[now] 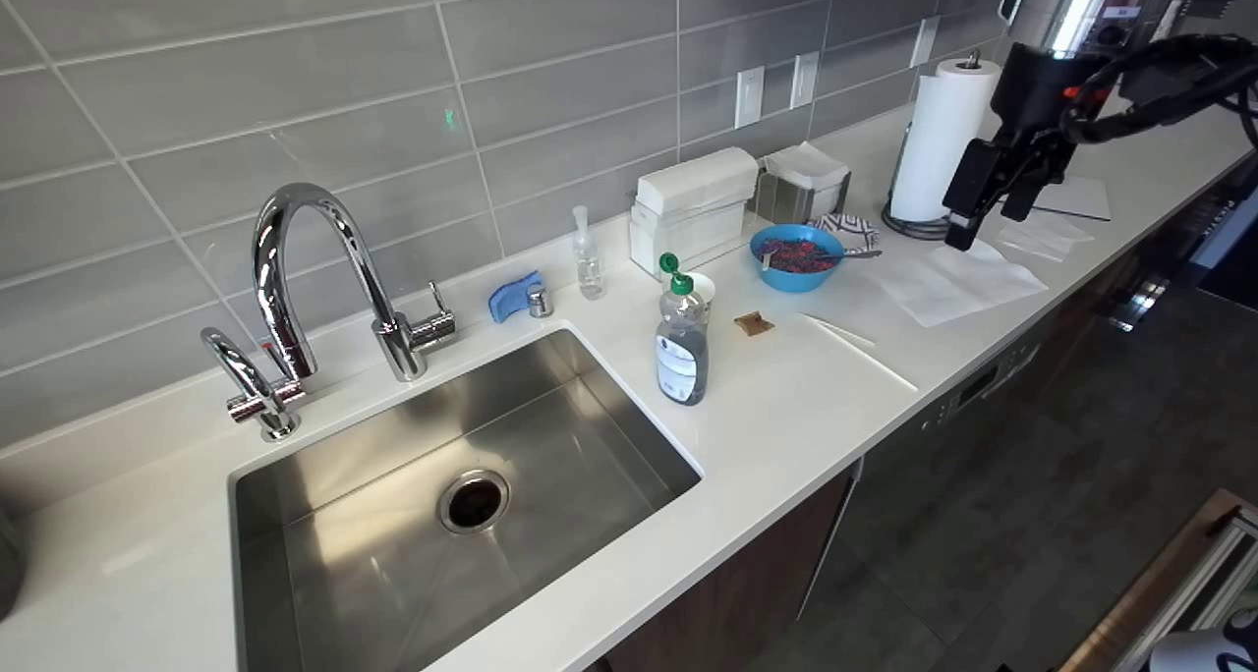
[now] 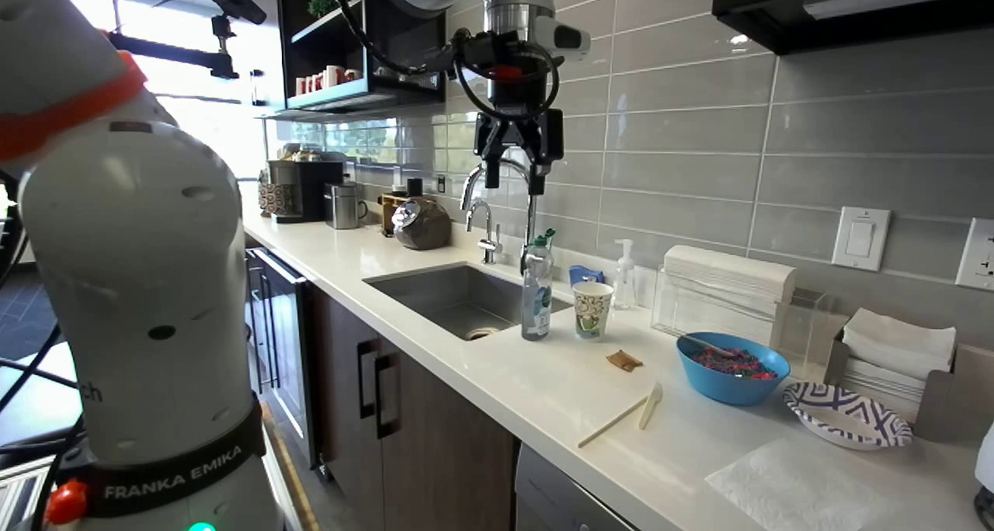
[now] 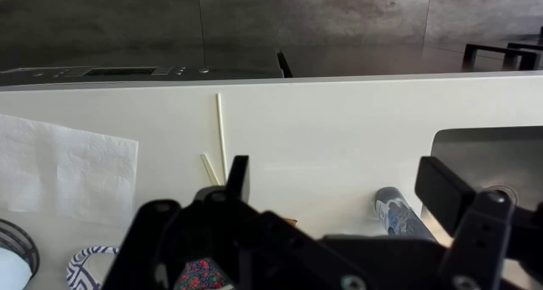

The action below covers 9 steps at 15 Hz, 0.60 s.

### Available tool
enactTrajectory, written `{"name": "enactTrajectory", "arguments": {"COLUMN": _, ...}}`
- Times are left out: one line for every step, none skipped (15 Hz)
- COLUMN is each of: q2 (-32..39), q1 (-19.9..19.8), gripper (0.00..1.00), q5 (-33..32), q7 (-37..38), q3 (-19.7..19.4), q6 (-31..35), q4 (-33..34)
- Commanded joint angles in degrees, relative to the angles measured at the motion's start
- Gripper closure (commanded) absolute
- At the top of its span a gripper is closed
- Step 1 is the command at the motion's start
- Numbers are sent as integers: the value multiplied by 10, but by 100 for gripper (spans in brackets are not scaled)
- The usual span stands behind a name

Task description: Close the lid on the bottle

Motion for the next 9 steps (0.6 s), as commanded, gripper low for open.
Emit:
{"name": "enactTrajectory", "arguments": {"q2": 0, "q1": 1, "gripper": 0, "q5": 0, "q7": 0, "q3": 0, "q6": -1, "q4": 1}}
{"name": "enactTrajectory", "arguments": {"q2": 0, "q1": 1, "gripper": 0, "q5": 0, "q7": 0, "q3": 0, "q6": -1, "q4": 1}}
{"name": "enactTrajectory", "arguments": {"q2": 0, "q1": 1, "gripper": 0, "q5": 0, "q7": 0, "q3": 0, "q6": -1, "q4": 1}}
{"name": "enactTrajectory", "arguments": {"q2": 14, "q1": 12, "gripper": 0, "q5": 0, "q7": -30, "q3": -4, "q6": 6, "q4": 10}}
{"name": "enactTrajectory", "arguments": {"q2": 23, "q1": 20, "gripper": 0, "q5": -3, "q7": -53, "q3": -5, "q6": 10, "q4": 17}}
{"name": "enactTrajectory", "arguments": {"q2": 34, "q1": 30, "gripper": 0, "q5": -4, "q7": -85, "q3": -7, "q6": 17, "q4": 26}}
{"name": "enactTrajectory", "arguments": {"q2": 43, "q1": 38, "gripper": 0, "q5": -2, "q7": -111, "q3": -9, "q6": 20, "q4": 33}}
{"name": "enactTrajectory", "arguments": {"q2": 55, "q1": 46, "gripper": 0, "q5": -1, "q7": -138, "q3": -11, "q6": 27, "q4": 42}}
{"name": "enactTrajectory", "arguments": {"q2": 70, "q1": 55, "gripper": 0, "q5": 1, "q7": -164, "q3": -13, "q6": 34, "q4": 54}}
